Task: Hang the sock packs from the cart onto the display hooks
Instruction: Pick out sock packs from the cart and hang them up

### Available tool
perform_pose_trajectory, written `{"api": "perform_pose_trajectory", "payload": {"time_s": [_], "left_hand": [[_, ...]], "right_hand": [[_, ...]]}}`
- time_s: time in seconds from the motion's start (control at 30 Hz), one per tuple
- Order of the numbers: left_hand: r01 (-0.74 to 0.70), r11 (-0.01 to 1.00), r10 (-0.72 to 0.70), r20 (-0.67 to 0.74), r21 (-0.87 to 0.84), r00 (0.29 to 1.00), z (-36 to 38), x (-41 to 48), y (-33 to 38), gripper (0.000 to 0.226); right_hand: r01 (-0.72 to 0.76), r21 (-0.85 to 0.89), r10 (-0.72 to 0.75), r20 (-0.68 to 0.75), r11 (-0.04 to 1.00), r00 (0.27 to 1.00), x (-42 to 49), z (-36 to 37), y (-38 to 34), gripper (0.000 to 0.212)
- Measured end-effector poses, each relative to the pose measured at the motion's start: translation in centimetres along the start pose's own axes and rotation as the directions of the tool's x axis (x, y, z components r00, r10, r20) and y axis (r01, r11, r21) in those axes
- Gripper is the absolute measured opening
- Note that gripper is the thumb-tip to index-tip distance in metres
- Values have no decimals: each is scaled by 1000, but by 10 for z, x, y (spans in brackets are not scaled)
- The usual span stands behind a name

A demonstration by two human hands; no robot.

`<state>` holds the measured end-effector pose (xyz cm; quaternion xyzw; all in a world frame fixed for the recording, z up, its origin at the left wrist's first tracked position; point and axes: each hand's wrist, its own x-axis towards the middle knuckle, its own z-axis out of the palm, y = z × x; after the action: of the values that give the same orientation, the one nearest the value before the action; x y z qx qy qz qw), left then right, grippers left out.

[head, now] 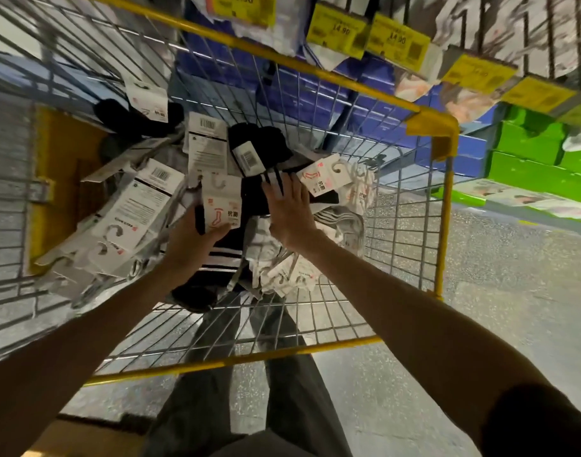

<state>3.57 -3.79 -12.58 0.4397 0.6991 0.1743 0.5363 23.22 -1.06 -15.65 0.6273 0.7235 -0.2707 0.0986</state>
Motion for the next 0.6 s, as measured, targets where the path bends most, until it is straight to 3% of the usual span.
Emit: {"api": "perform_pose_trajectory", "payload": {"time_s": [0.17, 0.23, 0.33, 0.4, 0.47, 0.6], "left_hand": [[16, 994, -32, -158, -104, 987, -7, 8, -7, 49], [3, 994, -25, -198, -111, 980, -11, 8, -3, 51], [-9, 999, -1, -229, -42, 973, -17, 8, 1, 58], [-20, 999, 12, -177, -43, 984, -23, 9, -1, 75], [-51, 997, 45, -98, -65, 994, -27, 8, 0, 87], [0, 982, 8, 42, -190, 999, -28, 10, 11, 57]], "right_hand": [[38, -155, -50, -72, 987, 996, 27, 8, 0, 84], [111, -105, -120, -79, 988, 990, 28, 5, 7, 74], [201, 105, -193, -79, 974, 978, 22, 1, 18, 57], [218, 277, -205, -76, 936, 976, 8, -4, 20, 47], [239, 400, -183, -172, 885, 968, -11, -14, 18, 42], [341, 485, -124, -425, 805, 897, -49, -44, -14, 54]]}}
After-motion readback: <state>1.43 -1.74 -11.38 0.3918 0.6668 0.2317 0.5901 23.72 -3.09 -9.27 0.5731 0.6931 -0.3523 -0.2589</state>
